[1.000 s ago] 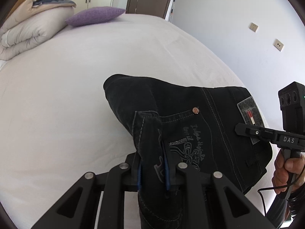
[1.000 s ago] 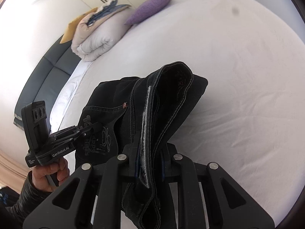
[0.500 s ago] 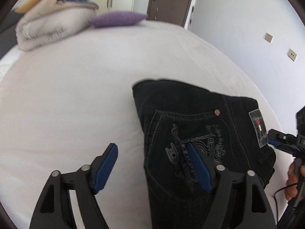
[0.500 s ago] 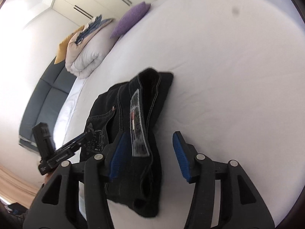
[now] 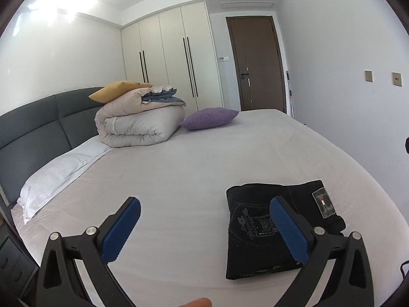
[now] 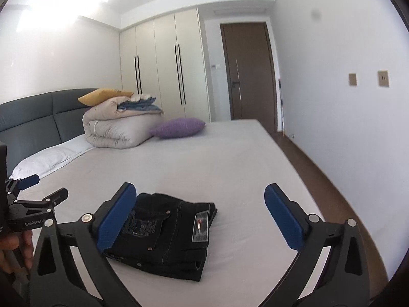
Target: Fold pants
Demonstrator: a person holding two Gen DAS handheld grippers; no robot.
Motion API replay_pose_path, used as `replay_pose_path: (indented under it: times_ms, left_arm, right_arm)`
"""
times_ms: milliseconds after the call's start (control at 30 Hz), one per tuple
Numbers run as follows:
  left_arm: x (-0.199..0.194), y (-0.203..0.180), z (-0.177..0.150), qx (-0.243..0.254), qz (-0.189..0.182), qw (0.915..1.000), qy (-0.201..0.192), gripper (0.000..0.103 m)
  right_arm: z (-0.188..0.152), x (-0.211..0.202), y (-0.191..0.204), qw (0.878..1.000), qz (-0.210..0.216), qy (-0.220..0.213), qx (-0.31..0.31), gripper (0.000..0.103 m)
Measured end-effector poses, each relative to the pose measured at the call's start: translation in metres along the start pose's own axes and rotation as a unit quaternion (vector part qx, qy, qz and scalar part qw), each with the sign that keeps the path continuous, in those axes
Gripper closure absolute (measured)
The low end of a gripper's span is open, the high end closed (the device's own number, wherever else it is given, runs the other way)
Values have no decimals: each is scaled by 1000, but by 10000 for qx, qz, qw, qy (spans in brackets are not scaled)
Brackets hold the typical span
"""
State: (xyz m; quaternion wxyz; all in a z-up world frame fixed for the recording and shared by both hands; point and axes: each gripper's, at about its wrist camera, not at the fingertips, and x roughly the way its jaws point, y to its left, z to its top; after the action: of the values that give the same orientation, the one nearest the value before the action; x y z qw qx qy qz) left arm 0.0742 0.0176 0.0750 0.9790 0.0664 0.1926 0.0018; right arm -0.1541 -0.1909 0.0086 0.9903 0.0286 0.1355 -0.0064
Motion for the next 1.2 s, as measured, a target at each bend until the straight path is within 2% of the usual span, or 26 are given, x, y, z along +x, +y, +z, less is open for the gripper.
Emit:
replay_pose_path:
  times_ms: [67,133,233,433,667,1200]
  left_arm:
    - [-14,3,0,-71,-39,9999,64,0]
    - [-20,7,-4,-337,-118,9990,255,0]
    - [-25,3,-14,-450,-113,9973,563,0]
    - [-22,-9,-38,-517,-239,9928,1050,0]
    - [-19,-11,-47,-590,-268,9895,1294,0]
    - [-10,-13,-57,-591,-289,9868,1480,0]
  right_arm:
    - [7,-17,9,9997,-83,-195,-145,0]
    - [14,-30,14,9997,-44,-184,-158,0]
    - [12,-42,22,9998,-2,202,36,0]
    - [-19,-55,27,9952,-202,937,199,0]
    - [-43,-50,32,9905,-201,1341,230,0]
    - [-58,-22,31,9850,-82,1717,156,0]
